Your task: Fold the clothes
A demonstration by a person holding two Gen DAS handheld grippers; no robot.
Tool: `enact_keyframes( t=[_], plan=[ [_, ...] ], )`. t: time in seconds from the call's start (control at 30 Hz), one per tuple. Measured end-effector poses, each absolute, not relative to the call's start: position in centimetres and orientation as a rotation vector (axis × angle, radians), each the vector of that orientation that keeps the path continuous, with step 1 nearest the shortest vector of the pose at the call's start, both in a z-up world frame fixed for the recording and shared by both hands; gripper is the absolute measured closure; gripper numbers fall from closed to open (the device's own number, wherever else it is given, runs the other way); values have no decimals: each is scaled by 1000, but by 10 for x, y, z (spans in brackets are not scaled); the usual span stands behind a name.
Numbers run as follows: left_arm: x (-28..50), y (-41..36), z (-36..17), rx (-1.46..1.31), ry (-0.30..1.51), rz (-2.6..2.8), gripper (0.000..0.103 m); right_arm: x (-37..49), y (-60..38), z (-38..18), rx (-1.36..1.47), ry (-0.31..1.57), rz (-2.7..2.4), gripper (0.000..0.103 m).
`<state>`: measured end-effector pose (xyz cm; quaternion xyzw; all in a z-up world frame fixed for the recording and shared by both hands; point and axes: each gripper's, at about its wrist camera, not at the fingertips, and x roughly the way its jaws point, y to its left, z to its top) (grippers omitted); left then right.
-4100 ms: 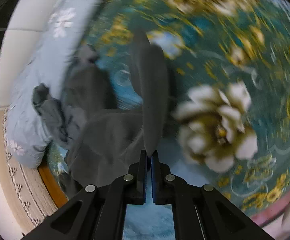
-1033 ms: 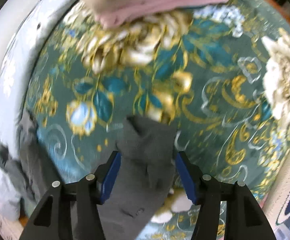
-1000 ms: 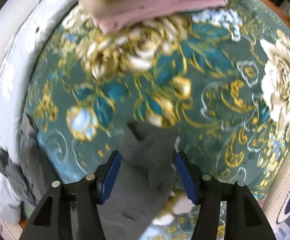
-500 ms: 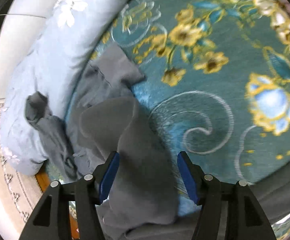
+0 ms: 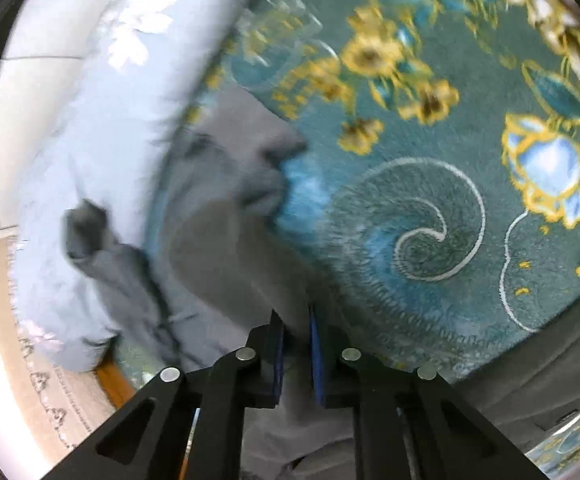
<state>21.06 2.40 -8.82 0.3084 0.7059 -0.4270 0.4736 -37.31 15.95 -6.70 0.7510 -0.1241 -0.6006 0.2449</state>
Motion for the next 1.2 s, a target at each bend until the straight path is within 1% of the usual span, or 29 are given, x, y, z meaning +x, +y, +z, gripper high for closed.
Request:
enact_keyframes(
  t=[0.07, 0.1, 0.23, 0.33, 0.43, 0.47, 0.57, 0.63, 0.67, 0.73, 0.77, 0.8, 0.83, 0.87, 0.9, 0.97, 1.03, 1.1, 1.2],
  plan=[
    [210, 23, -95, 747, 1746, -1040, 58, -369, 171, -42, 1995, -384, -1659, 91],
    [208, 22, -99, 744, 1752, -1032, 58, -366, 175, -32, 1977, -372, -1679, 91],
    [214, 20, -108, 704, 1778, -998, 58, -342, 170, 5, 1893, -225, -1776, 91],
    [219, 20, -108, 678, 1785, -987, 58, -311, 145, 13, 1867, -93, -1753, 92],
    [222, 20, -108, 662, 1790, -981, 58, -266, 109, 2, 1862, 53, -1643, 91],
    [222, 19, -108, 658, 1791, -979, 58, -245, 93, -7, 1871, 94, -1587, 89],
    [225, 19, -109, 646, 1800, -965, 58, -201, 68, -38, 1932, 111, -1445, 88],
    [226, 19, -109, 635, 1806, -957, 58, -181, 58, -58, 1953, 156, -1397, 87],
    [227, 20, -109, 630, 1809, -953, 58, -171, 54, -68, 1956, 185, -1370, 86],
    [228, 20, -110, 623, 1813, -949, 58, -162, 51, -78, 1979, 207, -1321, 79],
    [228, 19, -111, 622, 1816, -949, 58, -160, 51, -81, 1994, 205, -1294, 68],
    [228, 20, -111, 623, 1820, -951, 58, -161, 52, -80, 1993, 173, -1246, 54],
    [229, 20, -112, 623, 1822, -953, 57, -166, 53, -74, 1968, 147, -1220, 49],
    [229, 20, -113, 624, 1824, -955, 57, -171, 54, -68, 1940, 122, -1196, 46],
    [229, 20, -115, 624, 1824, -953, 57, -177, 55, -61, 1913, 97, -1172, 46],
    [232, 20, -116, 619, 1829, -950, 57, -202, 62, -47, 1837, 99, -1245, 45],
    [235, 19, -116, 614, 1833, -947, 57, -237, 74, -45, 1825, 85, -1374, 44],
    [239, 19, -116, 609, 1837, -943, 57, -275, 89, -58, 1894, 30, -1493, 44],
    [240, 20, -117, 605, 1841, -938, 57, -304, 93, -83, 1984, -11, -1518, 43]
  ],
)
